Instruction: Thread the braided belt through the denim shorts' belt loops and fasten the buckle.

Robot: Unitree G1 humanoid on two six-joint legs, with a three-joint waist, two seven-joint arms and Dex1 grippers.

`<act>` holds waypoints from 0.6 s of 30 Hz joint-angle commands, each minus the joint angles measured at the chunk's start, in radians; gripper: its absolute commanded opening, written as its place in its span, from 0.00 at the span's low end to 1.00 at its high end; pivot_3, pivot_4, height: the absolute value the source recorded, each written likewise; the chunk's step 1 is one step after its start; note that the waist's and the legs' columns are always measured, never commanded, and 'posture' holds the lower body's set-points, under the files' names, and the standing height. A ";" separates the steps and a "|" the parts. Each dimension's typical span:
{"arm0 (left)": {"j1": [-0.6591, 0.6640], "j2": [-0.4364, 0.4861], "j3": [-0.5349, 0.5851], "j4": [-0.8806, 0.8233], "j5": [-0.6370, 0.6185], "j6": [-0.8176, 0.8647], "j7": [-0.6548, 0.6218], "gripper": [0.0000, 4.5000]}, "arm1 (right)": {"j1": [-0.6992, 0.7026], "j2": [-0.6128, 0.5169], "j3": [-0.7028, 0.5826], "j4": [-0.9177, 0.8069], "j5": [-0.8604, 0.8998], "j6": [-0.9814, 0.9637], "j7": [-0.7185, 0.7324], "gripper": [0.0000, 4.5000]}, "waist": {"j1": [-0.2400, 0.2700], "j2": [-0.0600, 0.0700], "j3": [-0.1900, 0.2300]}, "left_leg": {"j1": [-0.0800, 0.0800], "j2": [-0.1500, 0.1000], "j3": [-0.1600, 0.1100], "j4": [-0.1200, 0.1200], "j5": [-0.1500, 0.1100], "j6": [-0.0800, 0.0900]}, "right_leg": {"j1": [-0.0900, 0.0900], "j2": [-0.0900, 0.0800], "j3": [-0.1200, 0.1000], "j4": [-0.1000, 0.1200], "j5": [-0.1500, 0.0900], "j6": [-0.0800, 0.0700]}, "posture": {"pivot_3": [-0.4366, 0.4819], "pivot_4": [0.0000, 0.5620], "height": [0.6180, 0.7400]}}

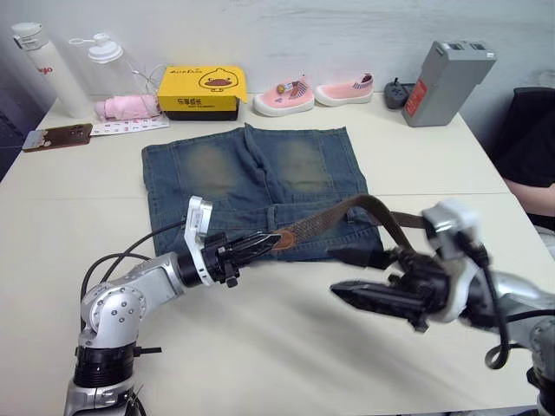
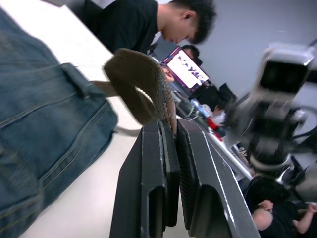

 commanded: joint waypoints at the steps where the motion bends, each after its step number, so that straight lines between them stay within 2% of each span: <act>1: -0.011 0.015 0.026 -0.046 -0.071 0.008 0.015 0.00 | -0.011 0.067 0.061 0.005 0.072 -0.037 -0.148 0.93 | 0.000 0.000 0.000 | 0.000 0.000 0.000 0.000 0.000 0.000 | 0.000 0.000 0.001 0.000 0.000 0.000 | 0.48 0.27 0.70; 5: -0.006 0.027 0.027 -0.057 -0.106 0.012 0.026 0.00 | -0.034 0.192 0.099 0.090 0.111 -0.099 -0.326 0.93 | 0.002 -0.001 0.000 | 0.000 0.000 0.000 0.001 -0.001 0.000 | -0.001 0.001 0.002 0.001 0.000 0.000 | 0.48 0.27 0.70; 9: 0.003 0.040 0.026 -0.063 -0.125 0.010 0.036 0.00 | -0.052 0.297 0.017 0.186 0.235 -0.205 -0.417 0.93 | 0.003 -0.001 0.000 | 0.000 0.000 0.000 0.002 -0.002 0.001 | -0.002 0.001 0.004 0.000 0.000 0.000 | 0.48 0.27 0.70; 14: 0.007 0.052 0.025 -0.066 -0.136 0.005 0.041 0.00 | -0.072 0.358 -0.034 0.202 0.321 -0.279 -0.466 0.93 | 0.002 -0.001 0.000 | -0.001 0.001 0.002 0.002 -0.003 0.002 | -0.003 0.002 0.006 0.000 0.000 0.001 | 0.48 0.27 0.70; 18: 0.011 0.055 0.025 -0.068 -0.143 0.002 0.049 0.00 | -0.063 0.359 -0.021 0.197 0.328 -0.281 -0.488 0.93 | 0.002 -0.001 0.000 | 0.000 0.002 0.003 0.002 -0.004 0.002 | -0.003 0.003 0.007 0.000 0.000 0.001 | 0.48 0.27 0.70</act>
